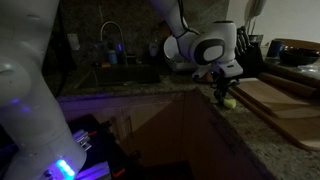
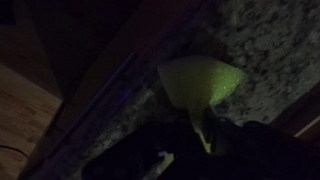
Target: Move the yellow sponge to the right side of the counter, scrub the countertop with the sponge
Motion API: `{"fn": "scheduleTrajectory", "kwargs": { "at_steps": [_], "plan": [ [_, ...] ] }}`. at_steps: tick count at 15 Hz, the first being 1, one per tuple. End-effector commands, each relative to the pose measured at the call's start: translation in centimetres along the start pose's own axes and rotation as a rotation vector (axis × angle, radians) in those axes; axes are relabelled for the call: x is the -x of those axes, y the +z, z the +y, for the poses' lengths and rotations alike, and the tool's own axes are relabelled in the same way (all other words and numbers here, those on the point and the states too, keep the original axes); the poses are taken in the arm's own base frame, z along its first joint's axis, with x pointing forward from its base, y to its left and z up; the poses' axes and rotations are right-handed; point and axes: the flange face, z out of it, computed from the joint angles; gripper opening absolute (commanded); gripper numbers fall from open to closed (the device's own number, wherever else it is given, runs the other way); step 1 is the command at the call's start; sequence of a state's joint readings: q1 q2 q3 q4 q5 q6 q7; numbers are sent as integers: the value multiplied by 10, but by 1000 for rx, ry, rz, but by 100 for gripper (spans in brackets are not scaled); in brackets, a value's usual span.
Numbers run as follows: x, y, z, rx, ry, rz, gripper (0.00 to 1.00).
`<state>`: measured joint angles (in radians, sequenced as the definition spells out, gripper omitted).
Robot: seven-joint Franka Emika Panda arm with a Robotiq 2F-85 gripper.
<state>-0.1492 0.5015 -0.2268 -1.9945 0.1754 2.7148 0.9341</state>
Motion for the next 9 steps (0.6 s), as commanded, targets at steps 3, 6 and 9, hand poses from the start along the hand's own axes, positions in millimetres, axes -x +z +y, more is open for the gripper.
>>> {"fn": "scheduleTrajectory", "kwargs": {
  "at_steps": [3,6,9],
  "plan": [
    [8,30,11,76,-38,-39,4],
    [-24,27,38,99,108,-53,4],
    [-50,24,63,86,248,-93,4]
  ]
}}
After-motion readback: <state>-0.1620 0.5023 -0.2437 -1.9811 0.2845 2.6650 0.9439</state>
